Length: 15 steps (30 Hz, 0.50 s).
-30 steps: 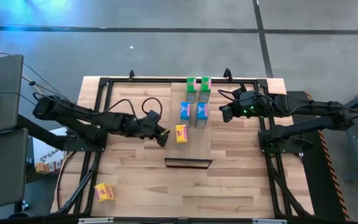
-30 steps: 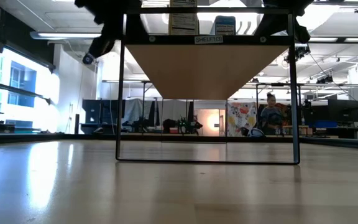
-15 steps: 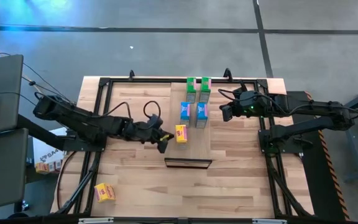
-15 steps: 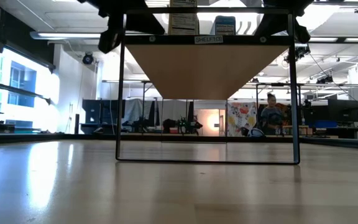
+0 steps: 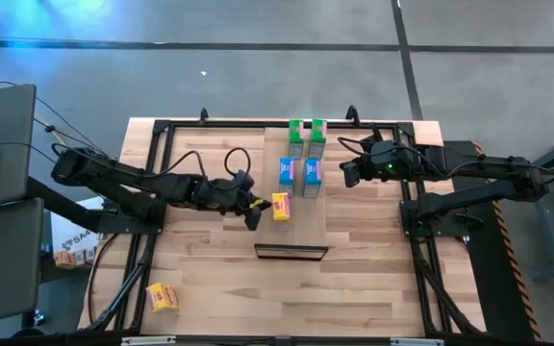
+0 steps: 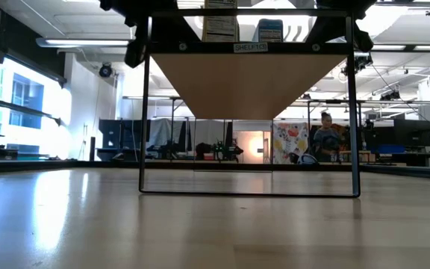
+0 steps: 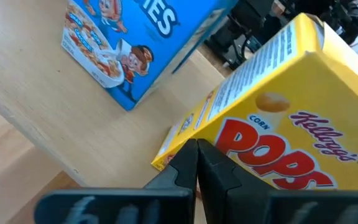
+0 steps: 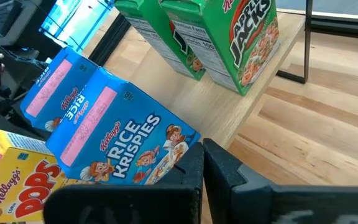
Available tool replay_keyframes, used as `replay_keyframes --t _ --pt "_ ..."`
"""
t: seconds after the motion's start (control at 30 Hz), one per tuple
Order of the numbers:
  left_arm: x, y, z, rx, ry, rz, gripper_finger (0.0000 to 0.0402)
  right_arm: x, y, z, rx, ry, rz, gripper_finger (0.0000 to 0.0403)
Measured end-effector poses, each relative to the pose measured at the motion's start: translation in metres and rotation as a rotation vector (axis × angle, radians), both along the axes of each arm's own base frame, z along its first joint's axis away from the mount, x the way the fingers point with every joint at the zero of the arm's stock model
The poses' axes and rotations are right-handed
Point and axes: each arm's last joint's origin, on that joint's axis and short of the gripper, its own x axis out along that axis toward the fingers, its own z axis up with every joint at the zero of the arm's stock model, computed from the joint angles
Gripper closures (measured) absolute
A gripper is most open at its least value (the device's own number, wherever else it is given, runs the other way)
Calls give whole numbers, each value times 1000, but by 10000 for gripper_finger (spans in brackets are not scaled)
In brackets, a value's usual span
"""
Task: Stack cereal on shelf
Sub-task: Put the top yellow cereal box on the shelf
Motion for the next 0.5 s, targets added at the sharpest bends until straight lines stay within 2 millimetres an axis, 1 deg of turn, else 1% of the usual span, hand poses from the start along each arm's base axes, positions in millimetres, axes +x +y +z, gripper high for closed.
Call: replay_keyframes --t 0.2,0.5 --pt "0 1 0 27 4 -13 401 0 0 0 -5 0 -6 403" --pt "2 10 0 63 12 -47 401 0 0 0 3 -5 -13 403"
